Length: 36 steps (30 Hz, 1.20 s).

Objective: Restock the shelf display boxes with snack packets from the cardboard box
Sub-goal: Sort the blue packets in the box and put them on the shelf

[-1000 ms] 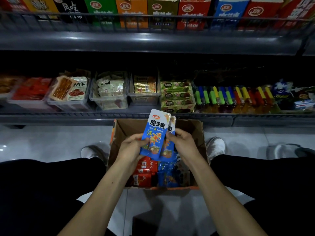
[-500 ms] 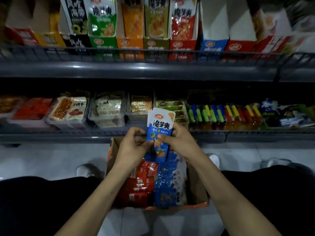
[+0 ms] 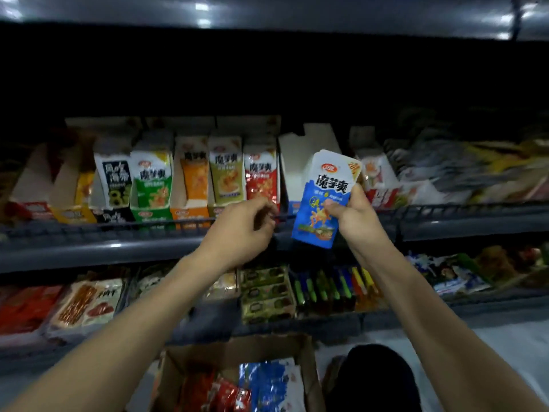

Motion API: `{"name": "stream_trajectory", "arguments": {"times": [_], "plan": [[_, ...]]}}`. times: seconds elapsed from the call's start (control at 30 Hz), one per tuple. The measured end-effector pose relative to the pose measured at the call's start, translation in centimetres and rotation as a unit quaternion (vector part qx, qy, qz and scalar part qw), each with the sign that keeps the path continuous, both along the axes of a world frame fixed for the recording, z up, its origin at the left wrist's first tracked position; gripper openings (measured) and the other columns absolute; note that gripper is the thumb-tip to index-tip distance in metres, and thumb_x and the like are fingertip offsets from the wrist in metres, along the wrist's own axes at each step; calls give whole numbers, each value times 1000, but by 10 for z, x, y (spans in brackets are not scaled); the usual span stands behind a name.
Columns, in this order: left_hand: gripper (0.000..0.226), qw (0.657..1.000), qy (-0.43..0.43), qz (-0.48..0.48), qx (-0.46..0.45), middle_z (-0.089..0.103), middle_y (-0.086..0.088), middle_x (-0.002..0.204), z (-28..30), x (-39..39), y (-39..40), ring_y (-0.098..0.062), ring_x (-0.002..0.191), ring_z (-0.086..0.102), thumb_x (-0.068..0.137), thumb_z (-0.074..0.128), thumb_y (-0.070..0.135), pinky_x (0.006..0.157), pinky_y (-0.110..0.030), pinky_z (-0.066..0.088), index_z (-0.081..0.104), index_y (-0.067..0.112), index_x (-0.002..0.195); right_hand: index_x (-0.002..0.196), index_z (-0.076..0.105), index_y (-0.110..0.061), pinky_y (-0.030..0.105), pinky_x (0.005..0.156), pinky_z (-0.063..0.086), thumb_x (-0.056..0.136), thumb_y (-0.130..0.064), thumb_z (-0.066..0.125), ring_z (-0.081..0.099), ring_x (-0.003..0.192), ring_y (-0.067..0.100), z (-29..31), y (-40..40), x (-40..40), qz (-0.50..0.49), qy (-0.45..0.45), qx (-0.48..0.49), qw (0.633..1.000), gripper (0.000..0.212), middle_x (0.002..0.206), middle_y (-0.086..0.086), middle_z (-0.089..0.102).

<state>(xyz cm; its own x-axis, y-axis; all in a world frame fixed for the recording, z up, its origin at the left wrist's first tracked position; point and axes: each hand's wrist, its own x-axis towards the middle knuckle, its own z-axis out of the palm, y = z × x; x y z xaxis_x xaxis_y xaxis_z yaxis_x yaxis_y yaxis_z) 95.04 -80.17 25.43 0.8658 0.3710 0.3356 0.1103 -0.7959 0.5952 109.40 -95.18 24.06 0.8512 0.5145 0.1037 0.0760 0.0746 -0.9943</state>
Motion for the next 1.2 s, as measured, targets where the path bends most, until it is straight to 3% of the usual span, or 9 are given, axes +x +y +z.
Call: {"name": "stream_trajectory", "arguments": {"times": [0.07,0.2,0.37,0.53,0.67,0.73,0.87,1.03,1.2], "plan": [[32,991,69,-3,110,65,1,95,18,32,5,-21,89,62,85,56,22,72,-31,52,56,28,116,115,48,-22,33,74,57,98,-4,51,70,87,10,17,4,21,-13,-4,1,1000,25,103,-5,68],[66,924,253,16,285,60,-9,122,38,80,11,-30,108,58,79,58,26,80,-36,52,37,32,141,105,49,-26,42,78,59,96,-7,52,70,86,13,37,18,49,-37,-28,-2,999,21,100,-4,68],[60,903,353,2,243,61,-3,120,42,99,14,-25,100,59,75,60,34,79,-33,53,47,31,133,99,51,-29,31,72,58,95,-6,56,68,87,7,52,36,62,-38,-99,-11,994,24,100,-6,68],[50,888,420,-39,181,57,1,122,41,98,21,-22,102,55,81,64,32,84,-35,51,53,29,129,114,51,-20,20,62,54,96,-5,55,67,84,8,60,62,75,-39,-116,-23,992,24,98,-3,66],[52,916,384,-67,97,57,1,117,25,91,28,-18,97,53,80,69,29,78,-28,45,49,30,129,124,48,-14,26,59,56,97,-14,54,66,82,12,57,89,80,-42,-140,-92,985,27,104,4,63],[56,922,369,-75,93,57,-2,121,16,87,28,-18,98,51,82,68,27,77,-25,42,45,28,133,120,50,-11,16,51,53,98,-13,52,62,74,7,54,99,80,-33,-153,-111,981,22,101,3,63],[73,926,355,-73,108,51,-6,135,6,86,27,-25,116,52,81,70,30,93,-31,48,33,25,144,119,52,-5,9,41,46,98,-9,52,59,65,7,50,106,85,-32,-157,-122,980,21,94,5,60],[72,925,356,-70,112,53,-6,133,0,87,31,-26,115,53,80,70,32,95,-38,50,33,27,142,123,57,-7,28,65,56,93,-6,60,65,102,25,51,110,96,-20,-187,-151,970,31,113,9,65],[69,925,351,-71,131,55,-5,128,-2,88,32,-25,112,53,81,69,35,93,-36,49,34,27,140,112,62,-5,26,75,48,86,-3,67,61,100,17,60,111,105,14,-225,-258,939,27,108,4,62]]}}
